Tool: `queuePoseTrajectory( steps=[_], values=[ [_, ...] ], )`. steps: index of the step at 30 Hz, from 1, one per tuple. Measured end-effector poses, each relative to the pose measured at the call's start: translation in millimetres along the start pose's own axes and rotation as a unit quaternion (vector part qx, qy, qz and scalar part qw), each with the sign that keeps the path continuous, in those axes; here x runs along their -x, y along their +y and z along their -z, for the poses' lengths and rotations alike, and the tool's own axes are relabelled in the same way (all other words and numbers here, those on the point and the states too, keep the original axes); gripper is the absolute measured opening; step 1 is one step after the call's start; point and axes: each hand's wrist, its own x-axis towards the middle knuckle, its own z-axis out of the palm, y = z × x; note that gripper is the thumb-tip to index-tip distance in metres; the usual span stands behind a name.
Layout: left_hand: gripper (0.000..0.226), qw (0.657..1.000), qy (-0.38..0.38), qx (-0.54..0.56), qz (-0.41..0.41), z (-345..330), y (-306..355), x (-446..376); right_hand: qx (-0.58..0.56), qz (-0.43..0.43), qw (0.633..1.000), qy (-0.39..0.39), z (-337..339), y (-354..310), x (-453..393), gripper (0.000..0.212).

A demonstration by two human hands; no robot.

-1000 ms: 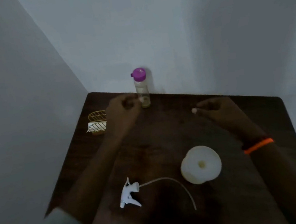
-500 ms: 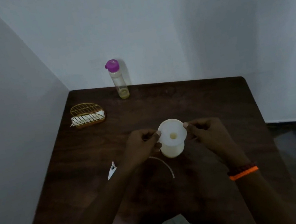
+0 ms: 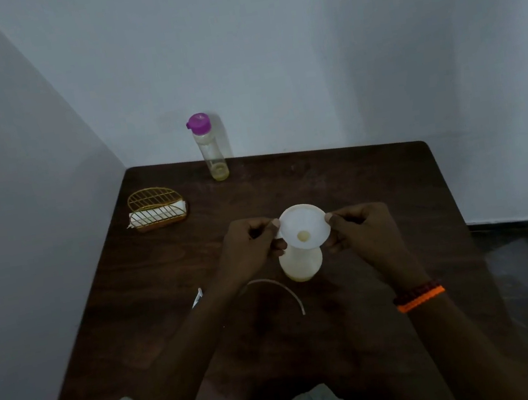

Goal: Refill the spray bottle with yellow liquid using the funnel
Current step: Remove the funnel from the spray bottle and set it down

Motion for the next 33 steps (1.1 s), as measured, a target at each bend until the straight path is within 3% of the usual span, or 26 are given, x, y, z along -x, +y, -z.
queuePoseTrajectory(
  steps=[13, 20, 24, 33],
  values=[
    [0.019, 0.998, -0.017, 0.056, 0.037, 2.8, 7.1, -1.4, -0.026, -0.030, 0.999, -0.022, 0.1, -4.4, -2.1, 0.016],
    [0.017, 0.997, -0.039, 0.064, 0.017, 13.5, 23.3, -4.0, -0.023, -0.004, 0.999, -0.038, 6.6, -20.5, -9.6, 0.015],
    [0.018, 0.998, -0.045, 0.021, -0.041, 27.3, 33.3, -15.8, -0.006, 0.041, 0.998, -0.055, 8.4, -36.2, -25.3, 0.015],
    [0.018, 0.973, 0.038, -0.177, -0.141, 60.1, 22.7, -93.1, 0.052, 0.083, 0.992, -0.084, -22.4, -51.2, -103.0, 0.020]
  ],
)
